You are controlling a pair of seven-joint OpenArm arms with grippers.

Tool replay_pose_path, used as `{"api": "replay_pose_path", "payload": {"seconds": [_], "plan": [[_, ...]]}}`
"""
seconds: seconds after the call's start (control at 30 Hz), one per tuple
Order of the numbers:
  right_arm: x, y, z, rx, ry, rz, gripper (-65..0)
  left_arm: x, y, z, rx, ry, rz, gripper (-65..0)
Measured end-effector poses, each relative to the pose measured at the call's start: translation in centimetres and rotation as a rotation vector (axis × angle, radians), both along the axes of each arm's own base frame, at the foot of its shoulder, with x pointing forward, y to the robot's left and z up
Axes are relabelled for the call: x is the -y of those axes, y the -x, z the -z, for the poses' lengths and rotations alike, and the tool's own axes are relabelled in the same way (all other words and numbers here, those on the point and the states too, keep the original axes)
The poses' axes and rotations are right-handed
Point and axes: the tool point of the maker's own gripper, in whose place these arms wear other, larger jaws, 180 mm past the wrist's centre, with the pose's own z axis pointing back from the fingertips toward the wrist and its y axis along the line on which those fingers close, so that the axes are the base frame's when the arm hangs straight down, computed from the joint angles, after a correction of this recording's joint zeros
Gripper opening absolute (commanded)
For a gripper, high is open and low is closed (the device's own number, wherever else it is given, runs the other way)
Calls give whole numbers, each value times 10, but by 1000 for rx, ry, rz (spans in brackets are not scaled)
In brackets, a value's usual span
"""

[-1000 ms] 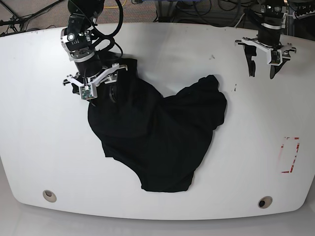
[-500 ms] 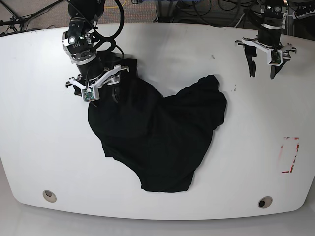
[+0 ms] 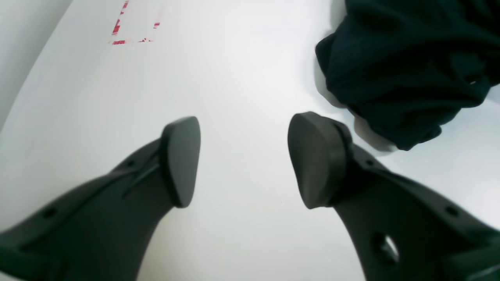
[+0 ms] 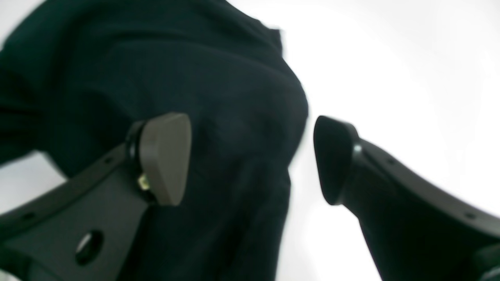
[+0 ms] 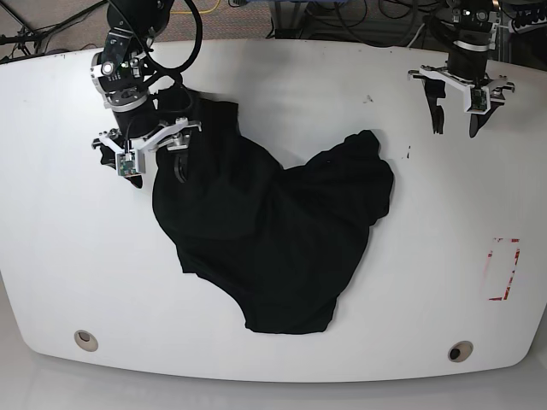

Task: Fold the T-shirt properly
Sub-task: 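Grasp the shirt corner with the right gripper and pull it outward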

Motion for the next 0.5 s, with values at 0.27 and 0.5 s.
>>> {"api": "replay_pose_path", "payload": {"seconds": [0.27,0.5], "plan": [[2,5,-1,1,-96,11,-207,0,-1,0,2,0,-1,-287],[6,18,17,-74,-152,18,-212,0,-2,-1,8,0,-2,-288]]}}
